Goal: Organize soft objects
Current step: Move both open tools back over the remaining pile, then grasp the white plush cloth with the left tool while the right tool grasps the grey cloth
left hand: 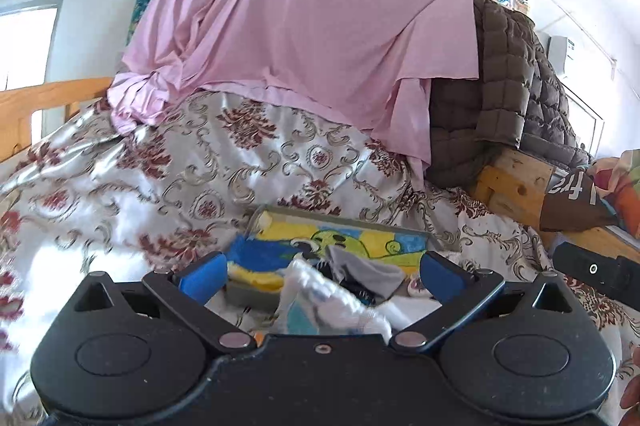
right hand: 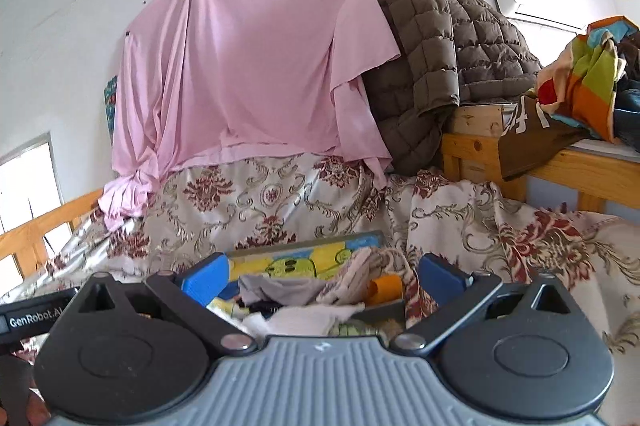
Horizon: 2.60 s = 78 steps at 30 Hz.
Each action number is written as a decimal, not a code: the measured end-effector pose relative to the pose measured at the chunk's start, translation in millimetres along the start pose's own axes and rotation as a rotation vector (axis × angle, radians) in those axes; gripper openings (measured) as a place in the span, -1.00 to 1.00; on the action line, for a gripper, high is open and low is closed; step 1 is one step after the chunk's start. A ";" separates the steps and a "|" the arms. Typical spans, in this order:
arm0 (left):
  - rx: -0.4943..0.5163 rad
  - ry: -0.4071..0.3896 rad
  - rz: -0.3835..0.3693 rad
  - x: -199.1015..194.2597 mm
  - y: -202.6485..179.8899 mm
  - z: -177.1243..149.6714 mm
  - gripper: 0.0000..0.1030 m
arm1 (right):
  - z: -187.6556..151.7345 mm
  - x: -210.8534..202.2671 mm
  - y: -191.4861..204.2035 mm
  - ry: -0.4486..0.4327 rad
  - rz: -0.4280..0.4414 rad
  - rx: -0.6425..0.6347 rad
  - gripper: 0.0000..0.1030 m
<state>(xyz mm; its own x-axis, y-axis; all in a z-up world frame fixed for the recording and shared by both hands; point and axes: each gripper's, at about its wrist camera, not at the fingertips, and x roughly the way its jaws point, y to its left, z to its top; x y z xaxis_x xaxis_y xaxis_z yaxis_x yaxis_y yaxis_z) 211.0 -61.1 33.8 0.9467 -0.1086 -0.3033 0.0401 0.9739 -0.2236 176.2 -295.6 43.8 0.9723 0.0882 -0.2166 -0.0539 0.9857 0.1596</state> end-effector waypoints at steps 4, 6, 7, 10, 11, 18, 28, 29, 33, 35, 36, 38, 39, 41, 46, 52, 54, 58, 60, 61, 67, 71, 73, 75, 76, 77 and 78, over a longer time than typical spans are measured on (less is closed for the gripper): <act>-0.014 0.010 0.009 -19.8 9.6 -12.8 0.98 | -12.6 -14.2 8.5 0.026 -0.004 -0.020 0.99; -0.014 0.018 0.009 -27.2 14.0 -18.2 0.98 | -19.7 -20.8 12.2 0.041 -0.007 -0.028 0.99; -0.013 0.022 0.010 -31.4 16.7 -21.6 0.98 | -23.8 -24.2 13.9 0.049 -0.006 -0.034 0.99; -0.009 0.034 0.018 -41.0 24.4 -31.0 0.98 | -34.0 -32.9 19.0 0.071 -0.018 -0.048 0.99; -0.008 0.039 0.020 -42.9 25.9 -33.1 0.98 | -37.2 -35.3 20.3 0.079 -0.022 -0.049 0.99; 0.003 0.089 0.048 -57.2 44.6 -55.4 0.98 | -61.9 -51.1 22.6 0.162 -0.044 -0.030 0.99; 0.049 0.191 0.051 -62.1 62.0 -85.2 0.99 | -78.1 -48.8 29.5 0.255 -0.102 -0.058 0.99; 0.059 0.194 0.049 -62.8 62.4 -87.6 0.99 | -80.4 -44.5 31.3 0.279 -0.104 -0.070 0.99; 0.092 0.221 0.056 -62.0 65.6 -96.5 0.99 | -91.7 -28.8 41.1 0.375 -0.099 -0.130 0.99; 0.108 0.234 0.070 -61.4 67.6 -101.8 0.99 | -96.5 -24.9 46.3 0.404 -0.095 -0.158 0.99; 0.114 0.239 0.079 -61.2 68.5 -104.2 0.99 | -98.2 -23.8 48.1 0.413 -0.091 -0.169 0.99; 0.120 0.247 0.090 -60.3 69.9 -107.5 0.99 | -100.6 -22.6 51.8 0.424 -0.083 -0.187 0.99; 0.123 0.252 0.094 -59.6 70.2 -108.5 0.99 | -101.1 -22.1 52.8 0.427 -0.079 -0.192 0.99; 0.126 0.256 0.100 -58.7 71.3 -109.5 0.99 | -101.4 -20.3 54.4 0.434 -0.071 -0.199 0.99; 0.121 0.250 0.110 -56.9 72.1 -107.5 0.99 | -102.4 -14.1 56.9 0.445 -0.036 -0.199 0.99; 0.109 0.248 0.126 -53.9 71.5 -104.1 0.99 | -103.1 -10.5 61.3 0.428 0.005 -0.199 0.99; 0.110 0.244 0.133 -52.9 71.0 -102.8 0.98 | -102.4 -11.1 62.7 0.415 0.017 -0.198 0.99; 0.109 0.238 0.146 -50.7 72.6 -99.5 0.98 | -101.2 -8.6 64.0 0.399 0.028 -0.185 0.99; 0.107 0.236 0.154 -48.4 73.5 -96.6 0.98 | -101.4 -6.4 63.8 0.395 0.026 -0.179 0.99; 0.104 0.234 0.159 -47.0 73.7 -95.2 0.98 | -101.5 -5.2 64.0 0.391 0.024 -0.178 0.99; 0.064 0.226 0.173 -31.2 73.0 -83.8 0.99 | -101.4 4.4 68.4 0.337 0.023 -0.223 0.99; 0.062 0.213 0.166 -15.8 65.0 -75.7 0.98 | -99.4 12.2 74.9 0.273 0.036 -0.290 0.99; 0.070 0.206 0.159 -7.6 60.7 -71.5 0.98 | -96.9 18.2 77.7 0.236 0.044 -0.316 0.99; 0.075 0.197 0.156 1.6 57.8 -66.2 0.98 | -94.6 26.0 79.0 0.208 0.053 -0.329 0.99; 0.072 0.194 0.156 6.2 57.4 -63.3 0.98 | -94.0 30.4 78.8 0.199 0.059 -0.332 0.99; 0.067 0.193 0.157 10.6 56.9 -60.8 0.98 | -93.6 35.5 78.3 0.191 0.066 -0.334 0.99; 0.059 0.193 0.155 15.7 56.3 -57.7 0.98 | -93.3 41.1 77.6 0.188 0.076 -0.335 0.99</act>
<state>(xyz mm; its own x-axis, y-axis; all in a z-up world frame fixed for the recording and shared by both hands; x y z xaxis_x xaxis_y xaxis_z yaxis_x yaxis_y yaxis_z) 209.7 -19.5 -37.0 0.8647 0.0119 -0.5021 -0.0764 0.9912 -0.1081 190.7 -202.2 -42.6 0.9056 0.1570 -0.3941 -0.2260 0.9647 -0.1349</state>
